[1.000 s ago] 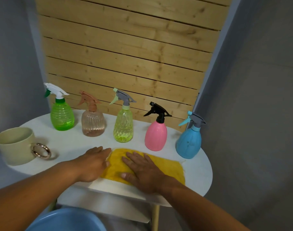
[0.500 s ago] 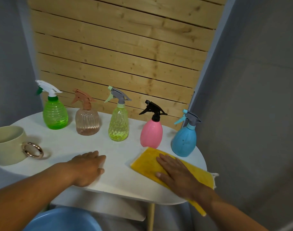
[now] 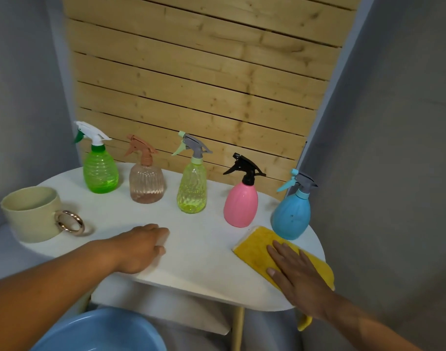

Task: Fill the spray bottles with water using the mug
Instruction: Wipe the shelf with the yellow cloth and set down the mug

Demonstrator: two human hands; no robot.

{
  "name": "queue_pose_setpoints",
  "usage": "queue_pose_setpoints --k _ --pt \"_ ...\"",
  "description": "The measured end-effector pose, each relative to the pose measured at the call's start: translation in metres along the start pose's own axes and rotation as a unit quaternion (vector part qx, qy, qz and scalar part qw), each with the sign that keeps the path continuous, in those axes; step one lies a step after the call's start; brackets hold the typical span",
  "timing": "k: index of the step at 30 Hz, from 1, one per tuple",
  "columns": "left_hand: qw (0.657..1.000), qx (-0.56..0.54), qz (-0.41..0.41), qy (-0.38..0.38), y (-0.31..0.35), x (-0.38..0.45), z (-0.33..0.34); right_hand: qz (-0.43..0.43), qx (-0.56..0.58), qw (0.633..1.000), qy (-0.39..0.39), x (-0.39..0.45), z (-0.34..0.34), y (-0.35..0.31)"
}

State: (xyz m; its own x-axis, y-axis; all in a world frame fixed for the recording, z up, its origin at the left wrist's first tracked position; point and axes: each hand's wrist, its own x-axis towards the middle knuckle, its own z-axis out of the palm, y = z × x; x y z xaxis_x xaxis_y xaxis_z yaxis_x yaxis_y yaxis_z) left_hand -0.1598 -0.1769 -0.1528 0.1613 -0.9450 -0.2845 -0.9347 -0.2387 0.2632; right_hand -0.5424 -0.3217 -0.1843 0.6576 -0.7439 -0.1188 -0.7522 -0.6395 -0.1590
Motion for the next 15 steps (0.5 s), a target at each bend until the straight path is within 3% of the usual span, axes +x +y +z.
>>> queue_pose_setpoints --k 15 --pt "0.99 -0.01 0.029 0.137 -0.032 -0.045 -0.034 -0.096 -0.022 0.995 -0.024 0.058 0.014 -0.134"
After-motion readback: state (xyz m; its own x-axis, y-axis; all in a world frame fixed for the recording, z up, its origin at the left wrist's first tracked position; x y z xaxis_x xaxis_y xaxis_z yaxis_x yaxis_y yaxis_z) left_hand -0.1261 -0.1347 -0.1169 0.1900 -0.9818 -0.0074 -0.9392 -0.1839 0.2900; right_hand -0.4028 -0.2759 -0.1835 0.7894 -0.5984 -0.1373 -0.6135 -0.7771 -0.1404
